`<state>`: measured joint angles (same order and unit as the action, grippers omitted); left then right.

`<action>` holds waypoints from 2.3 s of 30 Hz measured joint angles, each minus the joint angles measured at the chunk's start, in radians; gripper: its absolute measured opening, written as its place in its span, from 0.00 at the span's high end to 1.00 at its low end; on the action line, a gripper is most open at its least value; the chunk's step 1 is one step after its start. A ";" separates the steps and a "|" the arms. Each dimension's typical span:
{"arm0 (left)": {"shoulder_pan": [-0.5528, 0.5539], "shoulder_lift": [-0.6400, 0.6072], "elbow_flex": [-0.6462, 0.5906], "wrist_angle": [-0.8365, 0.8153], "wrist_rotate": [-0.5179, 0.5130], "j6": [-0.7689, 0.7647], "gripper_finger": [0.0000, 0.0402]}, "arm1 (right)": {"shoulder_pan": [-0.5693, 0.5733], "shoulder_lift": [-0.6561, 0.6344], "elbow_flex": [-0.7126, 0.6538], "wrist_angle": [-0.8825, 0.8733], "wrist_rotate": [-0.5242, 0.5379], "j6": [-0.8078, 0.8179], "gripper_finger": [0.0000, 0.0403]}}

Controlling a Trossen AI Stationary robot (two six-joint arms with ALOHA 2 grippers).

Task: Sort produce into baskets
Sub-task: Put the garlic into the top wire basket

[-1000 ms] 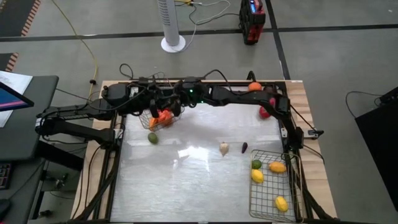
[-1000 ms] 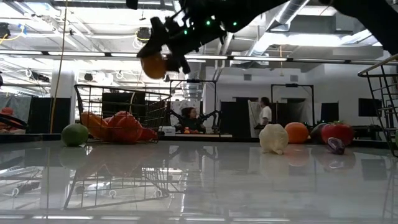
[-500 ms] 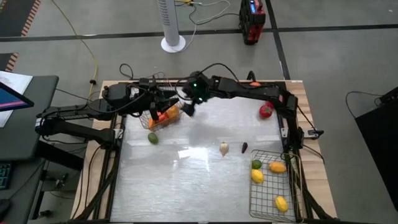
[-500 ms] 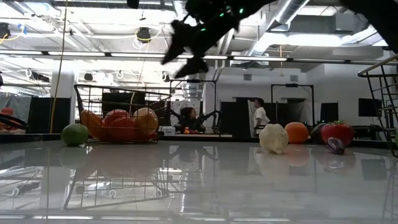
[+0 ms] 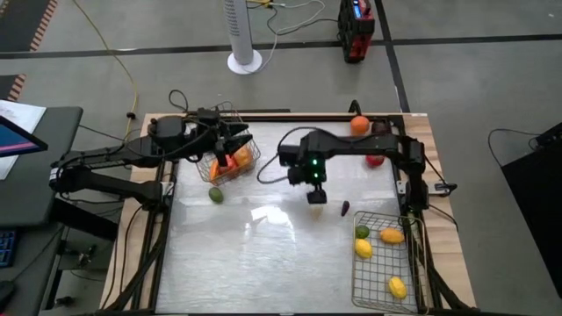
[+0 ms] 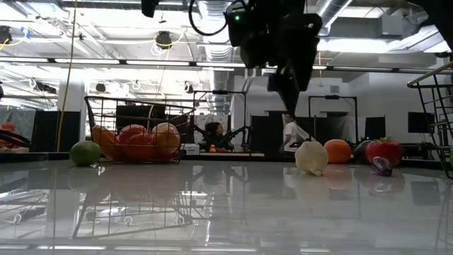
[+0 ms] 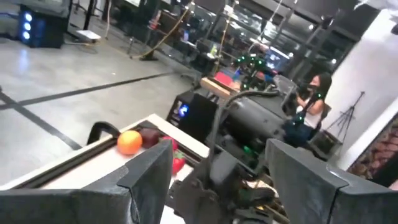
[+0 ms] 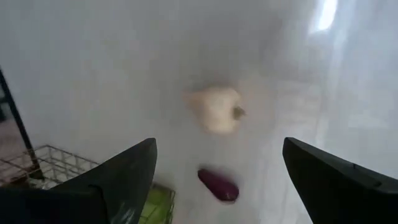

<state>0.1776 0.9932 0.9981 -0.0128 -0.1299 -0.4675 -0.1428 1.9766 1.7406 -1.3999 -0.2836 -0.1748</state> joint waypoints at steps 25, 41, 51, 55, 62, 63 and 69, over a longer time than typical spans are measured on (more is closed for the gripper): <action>0.010 0.001 0.000 -0.055 -0.022 -0.050 0.39 | 0.157 -0.001 -0.333 0.384 0.208 -0.133 0.20; 0.010 0.001 0.000 -0.048 -0.069 -0.040 0.39 | 0.108 -0.001 -0.326 0.397 0.203 -0.148 0.43; 0.011 -0.001 0.000 -0.040 -0.100 -0.026 0.39 | 0.029 -0.008 -0.144 0.356 0.204 -0.117 0.47; 0.011 -0.018 0.000 0.022 -0.100 -0.033 0.39 | 0.000 -0.008 -0.034 0.384 0.204 -0.090 0.46; 0.022 -0.082 0.001 0.201 -0.132 -0.006 0.39 | -0.024 -0.009 0.060 0.665 0.203 -0.050 0.46; 0.022 -0.089 0.001 0.204 -0.141 -0.006 0.39 | -0.024 -0.009 0.060 0.727 0.203 -0.051 0.46; 0.022 -0.092 0.001 0.203 -0.163 -0.026 0.39 | -0.024 0.029 0.062 1.127 0.203 -0.020 0.46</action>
<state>0.1993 0.9010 0.9989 0.1902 -0.2928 -0.4937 -0.1665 2.0058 1.8030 -0.2733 -0.0807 -0.1951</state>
